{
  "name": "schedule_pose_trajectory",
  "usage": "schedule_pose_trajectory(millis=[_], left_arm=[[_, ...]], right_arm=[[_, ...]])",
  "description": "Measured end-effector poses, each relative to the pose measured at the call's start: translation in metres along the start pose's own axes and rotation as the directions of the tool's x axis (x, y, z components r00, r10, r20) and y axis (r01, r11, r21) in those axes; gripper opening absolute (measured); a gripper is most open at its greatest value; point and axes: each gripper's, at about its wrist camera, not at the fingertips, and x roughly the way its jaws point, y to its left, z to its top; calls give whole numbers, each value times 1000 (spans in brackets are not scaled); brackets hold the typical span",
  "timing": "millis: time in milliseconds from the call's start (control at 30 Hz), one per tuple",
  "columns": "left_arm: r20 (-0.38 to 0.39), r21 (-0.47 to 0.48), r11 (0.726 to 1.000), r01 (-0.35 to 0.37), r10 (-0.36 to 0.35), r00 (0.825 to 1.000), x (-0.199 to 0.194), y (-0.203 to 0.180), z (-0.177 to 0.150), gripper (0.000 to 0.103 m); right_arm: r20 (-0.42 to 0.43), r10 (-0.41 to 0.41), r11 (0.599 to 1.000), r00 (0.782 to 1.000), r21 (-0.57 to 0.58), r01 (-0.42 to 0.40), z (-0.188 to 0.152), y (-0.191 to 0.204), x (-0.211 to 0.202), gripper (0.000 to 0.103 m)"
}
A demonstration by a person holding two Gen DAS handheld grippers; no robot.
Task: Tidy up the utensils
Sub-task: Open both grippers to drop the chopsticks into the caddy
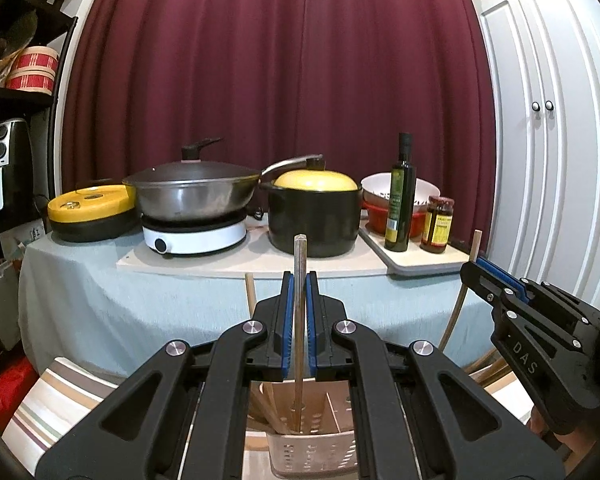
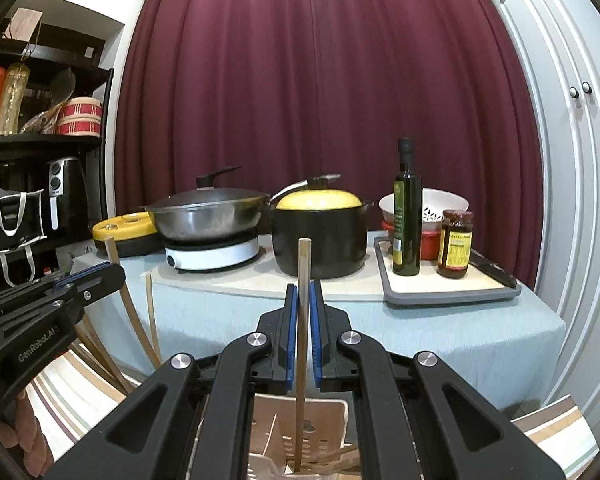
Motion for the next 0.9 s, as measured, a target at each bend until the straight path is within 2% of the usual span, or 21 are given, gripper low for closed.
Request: schedule_pose_trajectory(millis=[67,133,167,233,367,533,600,833,900], left_arm=[[-17,-6,1000,4,-4,1000,2,1,-3,6],[-25,-10,1000,2,-2,1000,4,2,-4,12],[-28,-11,1000,-2,2,1000,4,3,-5,15],[-31,-17,1000,-9,9,999,5,4,-5,32],[-35,-19,1000,-15,14,999,2,6,-4,40],[-20,-20,1000,-17,17,1000,-7,5,1,60],[-8,-26,1000,-15,14,1000,-14,4,4,65],[24,-17,1000,-15,15,1000,-48,-1,11,81],[31,-10,1000,-22,22,999,-61,-3,9,83]], right_arm=[[-2,-2,1000,1000,1,2,-1,1,-1,7],[-6,0,1000,1000,-1,0,-1,2,-1,8],[-6,0,1000,1000,-2,0,0,2,-2,12],[-6,2,1000,1000,1,-2,0,2,-4,21],[0,-1,1000,1000,3,1,3,3,-9,34],[22,-15,1000,1000,-1,15,10,6,-22,49],[35,-22,1000,999,3,22,14,7,-30,57],[64,-62,998,996,-4,63,23,8,-66,71],[62,-73,997,995,-1,73,23,8,-77,76]])
